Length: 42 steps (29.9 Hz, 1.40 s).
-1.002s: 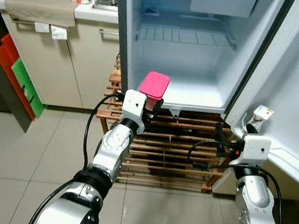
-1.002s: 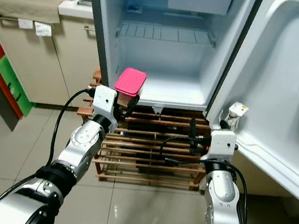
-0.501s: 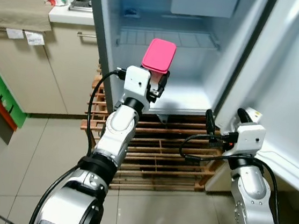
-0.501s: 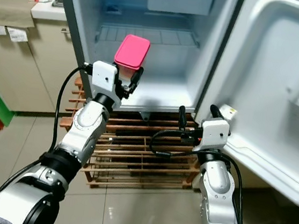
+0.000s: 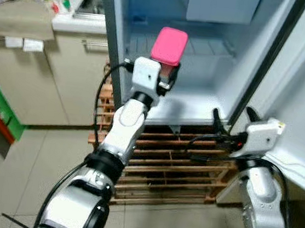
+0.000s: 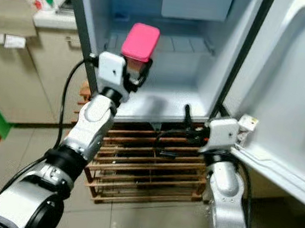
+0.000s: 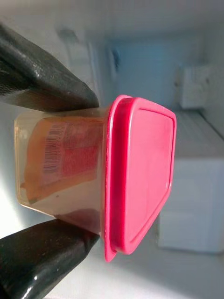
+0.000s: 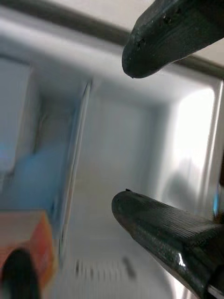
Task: Restocking fridge
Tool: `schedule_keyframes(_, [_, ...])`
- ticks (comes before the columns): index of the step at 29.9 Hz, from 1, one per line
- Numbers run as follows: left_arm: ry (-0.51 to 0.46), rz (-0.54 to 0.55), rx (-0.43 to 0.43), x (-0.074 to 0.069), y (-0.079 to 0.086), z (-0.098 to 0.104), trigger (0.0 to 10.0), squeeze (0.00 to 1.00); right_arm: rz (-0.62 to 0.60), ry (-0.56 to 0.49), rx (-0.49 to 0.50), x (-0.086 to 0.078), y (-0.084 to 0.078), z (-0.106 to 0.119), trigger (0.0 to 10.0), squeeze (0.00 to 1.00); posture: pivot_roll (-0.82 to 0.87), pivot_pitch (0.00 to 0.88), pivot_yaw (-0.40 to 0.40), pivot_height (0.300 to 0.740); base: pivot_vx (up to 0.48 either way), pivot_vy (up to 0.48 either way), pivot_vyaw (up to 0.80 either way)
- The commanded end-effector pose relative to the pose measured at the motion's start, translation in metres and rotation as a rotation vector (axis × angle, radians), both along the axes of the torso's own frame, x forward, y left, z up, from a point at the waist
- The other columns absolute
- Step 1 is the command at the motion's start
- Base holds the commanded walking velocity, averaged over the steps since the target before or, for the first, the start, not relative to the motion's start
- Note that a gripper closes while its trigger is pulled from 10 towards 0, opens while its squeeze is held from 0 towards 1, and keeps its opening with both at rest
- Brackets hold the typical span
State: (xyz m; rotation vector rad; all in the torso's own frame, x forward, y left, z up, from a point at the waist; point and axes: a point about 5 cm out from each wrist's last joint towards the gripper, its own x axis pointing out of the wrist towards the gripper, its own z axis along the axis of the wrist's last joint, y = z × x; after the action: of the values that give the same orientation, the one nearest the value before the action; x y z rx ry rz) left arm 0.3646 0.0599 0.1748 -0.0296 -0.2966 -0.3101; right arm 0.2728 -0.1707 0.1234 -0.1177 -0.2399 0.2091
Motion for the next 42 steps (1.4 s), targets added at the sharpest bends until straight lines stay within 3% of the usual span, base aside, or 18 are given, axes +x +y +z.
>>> schedule_keyframes(1, [-0.009, -0.017, 0.011, 0.004, -0.01, 0.01, 10.0, 0.0, -0.008, -0.004, -0.006, -0.001, -0.004, 0.003, 10.0, 0.0, -0.2, 0.0, 0.029, 0.74, 0.0, 0.0, 0.0])
schedule_keyframes(5, [0.039, -0.039, 0.03, 0.011, -0.026, 0.015, 10.0, 0.0, -0.005, -0.002, -0.003, -0.004, -0.003, 0.005, 10.0, 0.0, -0.21, 0.0, 0.037, 0.74, 0.0, 0.0, 0.0])
schedule_keyframes(9, [0.063, -0.034, 0.029, 0.014, -0.027, 0.015, 10.0, 0.0, -0.007, -0.014, 0.0, -0.009, -0.003, 0.01, 10.0, 0.0, -0.24, 0.0, 0.05, 0.74, 0.0, 0.0, 0.0])
schedule_keyframes(16, [0.135, 0.099, 0.024, 0.025, -0.002, 0.006, 10.0, 0.0, 0.016, -0.028, 0.012, -0.021, 0.004, 0.019, 10.0, 0.0, -0.28, 0.0, 0.06, 0.74, 0.0, 0.0, 0.0])
schedule_keyframes(17, [0.161, 0.163, 0.008, 0.028, 0.012, 0.002, 10.0, 0.0, 0.042, -0.028, 0.007, -0.029, 0.01, 0.023, 10.0, 0.0, -0.3, 0.026, 0.057, 0.74, 0.0, 0.0, 0.0])
schedule_keyframes(18, [0.168, 0.175, 0.006, 0.029, 0.016, 0.0, 10.0, 0.0, 0.051, -0.027, 0.001, -0.034, 0.011, 0.025, 10.0, 0.0, -0.31, 0.042, 0.053, 0.74, 0.0, 0.0, 0.0])
schedule_keyframes(22, [0.185, 0.198, -0.01, 0.028, 0.024, -0.006, 10.0, 0.0, 0.045, 0.005, -0.015, -0.05, 0.005, 0.03, 10.0, 0.0, -0.34, 0.096, 0.038, 0.74, 0.0, 0.0, 0.0])
schedule_keyframes(31, [0.223, 0.193, -0.045, 0.021, 0.017, -0.022, 10.0, 0.0, 0.032, 0.039, -0.037, -0.066, 0.001, 0.041, 10.0, 0.0, -0.4, 0.18, 0.011, 0.74, 0.0, 0.0, 0.0])
schedule_keyframes(37, [0.018, 0.183, -0.063, 0.017, 0.01, 0.009, 10.0, 0.0, 0.017, 0.065, -0.04, -0.075, 0.0, 0.045, 10.0, 0.0, -0.41, 0.189, 0.018, 0.74, 0.0, 0.0, 0.0])
schedule_keyframes(41, [0.082, 0.191, -0.029, 0.016, 0.01, -0.006, 10.0, 0.0, 0.016, 0.088, -0.03, -0.078, 0.003, 0.043, 10.0, 0.0, -0.41, 0.203, 0.013, 0.74, 0.0, 0.0, 0.0])
schedule_keyframes(42, [0.156, 0.211, -0.004, 0.016, 0.013, -0.02, 10.0, 0.0, 0.026, 0.098, -0.025, -0.08, 0.006, 0.044, 10.0, 0.0, -0.41, 0.214, 0.005, 0.74, 0.0, 0.0, 0.0])
